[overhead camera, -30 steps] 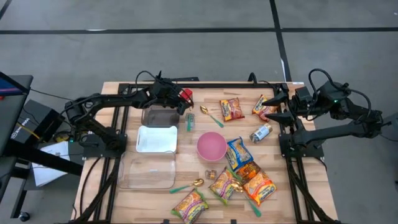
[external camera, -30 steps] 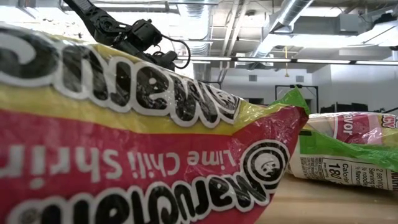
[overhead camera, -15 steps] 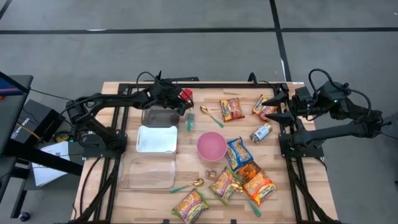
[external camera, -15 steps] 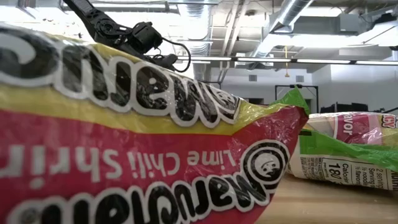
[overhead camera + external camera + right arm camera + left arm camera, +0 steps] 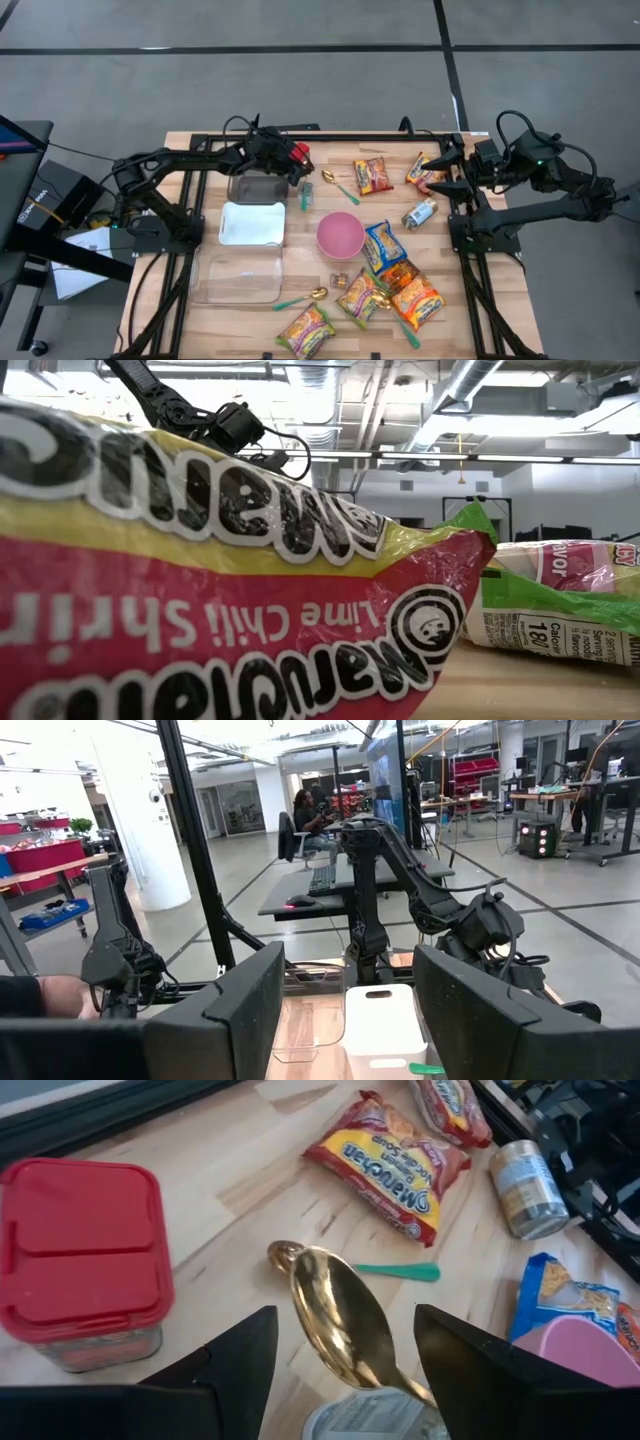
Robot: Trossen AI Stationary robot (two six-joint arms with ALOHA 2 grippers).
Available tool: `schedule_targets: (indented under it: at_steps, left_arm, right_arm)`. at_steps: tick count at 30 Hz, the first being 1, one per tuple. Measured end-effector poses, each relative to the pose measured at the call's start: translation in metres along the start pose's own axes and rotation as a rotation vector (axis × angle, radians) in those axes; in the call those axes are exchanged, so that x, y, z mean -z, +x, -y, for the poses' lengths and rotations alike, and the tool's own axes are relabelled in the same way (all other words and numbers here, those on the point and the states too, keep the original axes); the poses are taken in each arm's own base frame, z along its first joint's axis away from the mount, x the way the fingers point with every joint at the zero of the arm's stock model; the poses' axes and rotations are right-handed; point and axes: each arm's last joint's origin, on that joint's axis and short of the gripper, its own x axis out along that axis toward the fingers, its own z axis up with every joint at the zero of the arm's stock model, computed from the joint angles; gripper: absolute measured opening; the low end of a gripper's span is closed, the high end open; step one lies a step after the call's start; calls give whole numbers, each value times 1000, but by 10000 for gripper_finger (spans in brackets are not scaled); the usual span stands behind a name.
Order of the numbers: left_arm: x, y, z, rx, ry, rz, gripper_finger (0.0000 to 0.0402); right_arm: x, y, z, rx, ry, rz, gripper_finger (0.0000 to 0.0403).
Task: Pick & Place Food Item
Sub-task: Put the green spoon into the white bin
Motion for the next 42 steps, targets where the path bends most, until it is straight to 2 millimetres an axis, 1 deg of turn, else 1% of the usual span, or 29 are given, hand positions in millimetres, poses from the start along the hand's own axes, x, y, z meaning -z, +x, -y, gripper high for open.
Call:
schedule_targets:
  at_steps: [6,14,27,37,42]
  left_arm:
    - [0,0,0,1,3,-1,202]
    - [0,0,0,0,23,-1,147]
    - [0,0,-1,-4,30,1,74]
    - [-2,-1,-2,-6,32,8,9]
    - [-3,-2,-5,-15,22,11,5]
  right_arm:
    - [0,0,0,0,-1,0,215]
    - [0,0,0,0,-2,-1,215]
    - [0,0,0,1,-2,-2,215]
    - [0,0,0,1,-2,-2,215]
    - [0,0,0,1,-2,-2,215]
